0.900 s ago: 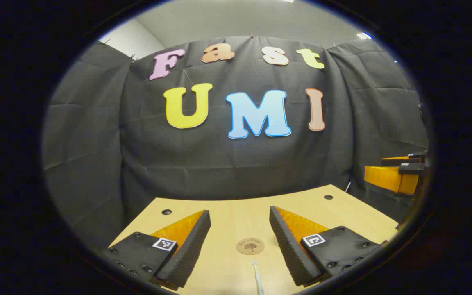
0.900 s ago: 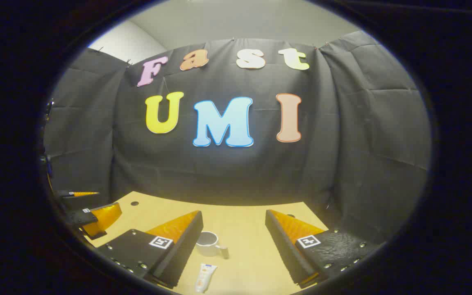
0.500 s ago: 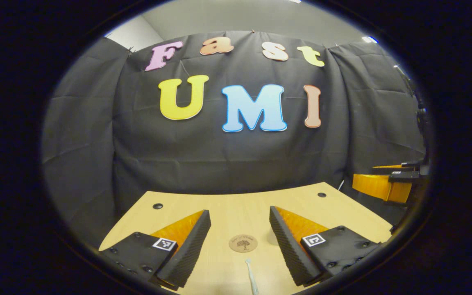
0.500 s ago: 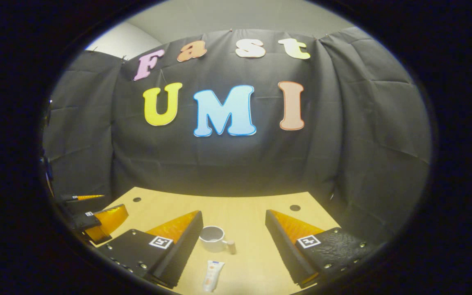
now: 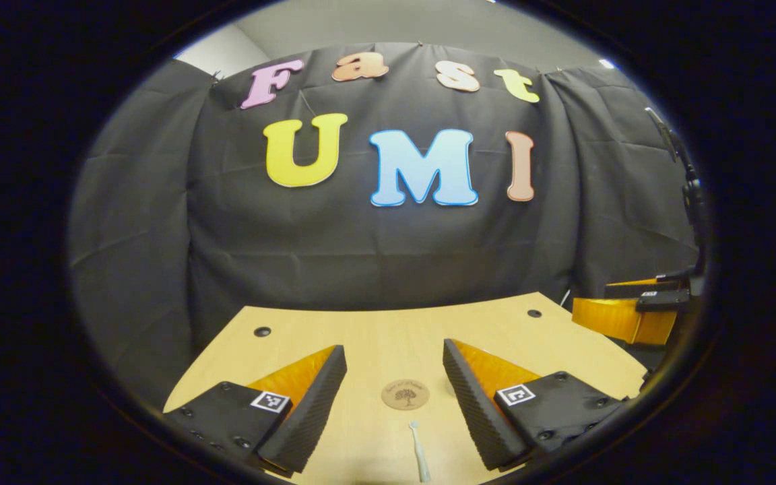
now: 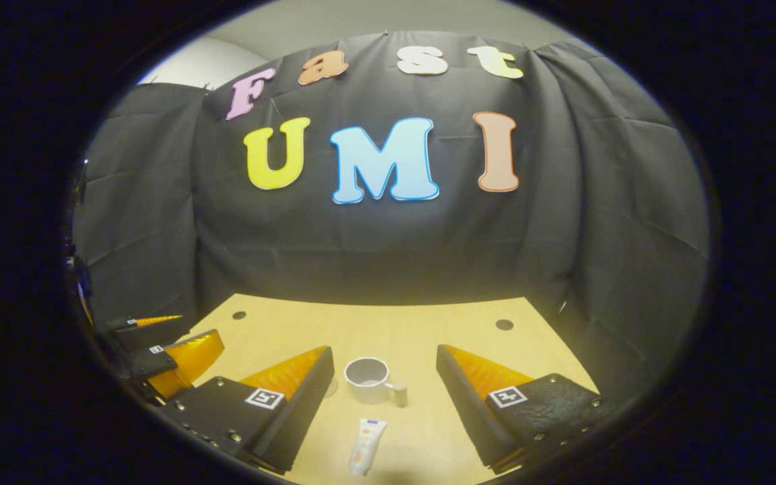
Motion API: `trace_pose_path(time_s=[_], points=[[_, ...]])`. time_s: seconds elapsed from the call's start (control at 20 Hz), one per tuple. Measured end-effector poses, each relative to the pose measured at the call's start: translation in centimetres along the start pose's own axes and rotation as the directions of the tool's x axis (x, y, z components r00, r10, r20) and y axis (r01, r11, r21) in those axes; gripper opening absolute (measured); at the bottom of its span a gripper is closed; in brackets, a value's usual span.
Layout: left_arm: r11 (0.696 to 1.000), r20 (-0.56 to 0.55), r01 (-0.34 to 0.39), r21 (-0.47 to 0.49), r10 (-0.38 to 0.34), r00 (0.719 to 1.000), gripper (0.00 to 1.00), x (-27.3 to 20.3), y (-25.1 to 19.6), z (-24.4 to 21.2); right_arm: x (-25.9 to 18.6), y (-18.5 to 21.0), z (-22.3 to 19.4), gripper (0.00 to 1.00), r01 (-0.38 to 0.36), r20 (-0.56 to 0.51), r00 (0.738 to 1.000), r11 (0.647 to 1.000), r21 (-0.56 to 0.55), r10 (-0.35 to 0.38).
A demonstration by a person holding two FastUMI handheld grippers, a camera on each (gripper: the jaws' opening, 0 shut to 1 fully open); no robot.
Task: Put the toothbrush and toothpaste on the desktop into the cup, then pick up the cup and place it on the coaster on the desktop.
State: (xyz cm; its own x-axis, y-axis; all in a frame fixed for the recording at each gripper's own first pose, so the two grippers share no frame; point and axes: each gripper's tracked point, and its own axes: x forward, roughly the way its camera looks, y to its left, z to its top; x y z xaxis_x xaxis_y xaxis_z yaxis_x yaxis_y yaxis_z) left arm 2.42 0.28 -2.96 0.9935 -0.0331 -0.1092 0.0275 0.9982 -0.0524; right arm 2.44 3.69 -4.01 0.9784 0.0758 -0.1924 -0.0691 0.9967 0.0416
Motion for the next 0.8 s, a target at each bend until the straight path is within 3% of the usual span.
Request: trace_pose_path(time_s=[0.2, 0.4, 0.6, 0.8], points=[[1.0, -0.13, 0.025, -0.015, -0.026, 0.991, 0.96, 1.8, -0.2, -4.3, 0.9, 0.7, -3.4, 0.94, -0.019, -0.117, 0.993, 1.0, 0.013, 0.02], [0.999, -0.258, 0.047, -0.014, -0.049, 0.965, 0.96, 3.0, -0.6, -9.8, 2.6, 1.5, -7.5, 0.95, -0.03, -0.242, 0.97, 0.999, 0.018, 0.034], [0.998, -0.389, 0.062, -0.028, -0.067, 0.919, 0.96, 3.7, -1.0, -15.5, 3.6, 1.8, -11.7, 0.94, -0.026, -0.36, 0.932, 0.999, 0.038, 0.038], [0.997, -0.52, 0.057, -0.055, -0.078, 0.85, 0.98, 3.8, -1.2, -20.7, 4.5, 1.8, -16.2, 0.92, -0.019, -0.473, 0.88, 0.999, 0.043, 0.037]])
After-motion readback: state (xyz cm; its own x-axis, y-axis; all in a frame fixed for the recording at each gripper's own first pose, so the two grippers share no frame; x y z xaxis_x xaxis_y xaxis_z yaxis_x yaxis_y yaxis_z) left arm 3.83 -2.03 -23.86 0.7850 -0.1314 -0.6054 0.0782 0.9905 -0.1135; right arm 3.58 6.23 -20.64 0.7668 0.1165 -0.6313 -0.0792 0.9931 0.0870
